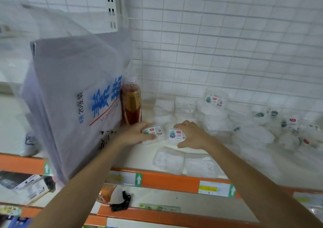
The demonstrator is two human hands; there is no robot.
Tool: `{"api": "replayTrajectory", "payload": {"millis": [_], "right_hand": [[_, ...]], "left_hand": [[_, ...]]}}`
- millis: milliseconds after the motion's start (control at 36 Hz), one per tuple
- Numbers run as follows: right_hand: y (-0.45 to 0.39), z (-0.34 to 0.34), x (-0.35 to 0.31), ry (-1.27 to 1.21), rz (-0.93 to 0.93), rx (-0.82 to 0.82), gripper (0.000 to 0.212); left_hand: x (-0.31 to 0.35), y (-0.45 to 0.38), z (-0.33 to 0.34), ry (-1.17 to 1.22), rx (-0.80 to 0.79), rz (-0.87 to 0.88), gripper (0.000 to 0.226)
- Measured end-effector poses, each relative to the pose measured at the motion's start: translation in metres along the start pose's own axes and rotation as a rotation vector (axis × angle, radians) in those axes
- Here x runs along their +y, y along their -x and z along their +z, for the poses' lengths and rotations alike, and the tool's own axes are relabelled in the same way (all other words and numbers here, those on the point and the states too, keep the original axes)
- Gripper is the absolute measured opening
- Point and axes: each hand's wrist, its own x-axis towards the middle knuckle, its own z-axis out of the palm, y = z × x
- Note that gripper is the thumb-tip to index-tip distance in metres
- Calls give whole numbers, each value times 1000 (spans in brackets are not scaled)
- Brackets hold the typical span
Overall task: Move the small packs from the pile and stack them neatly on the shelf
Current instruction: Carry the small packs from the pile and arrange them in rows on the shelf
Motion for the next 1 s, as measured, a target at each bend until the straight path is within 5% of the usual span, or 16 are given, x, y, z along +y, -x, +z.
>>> {"api": "replayTrajectory", "payload": {"millis": [194, 472, 694, 1000], "right_hand": [[9, -1, -6, -1, 5, 150, 72], [73, -25, 21, 18, 33, 564, 66], [182, -38, 93, 34, 250, 737, 70], [399, -22, 204, 5, 661, 808, 70]], "left_hand": [[-2, -1, 5, -472, 113, 105, 73], [57, -1, 20, -228, 307, 431, 72], [149, 1, 108, -314, 193, 709, 74], [284, 29, 308, -249, -61, 804, 76]]}}
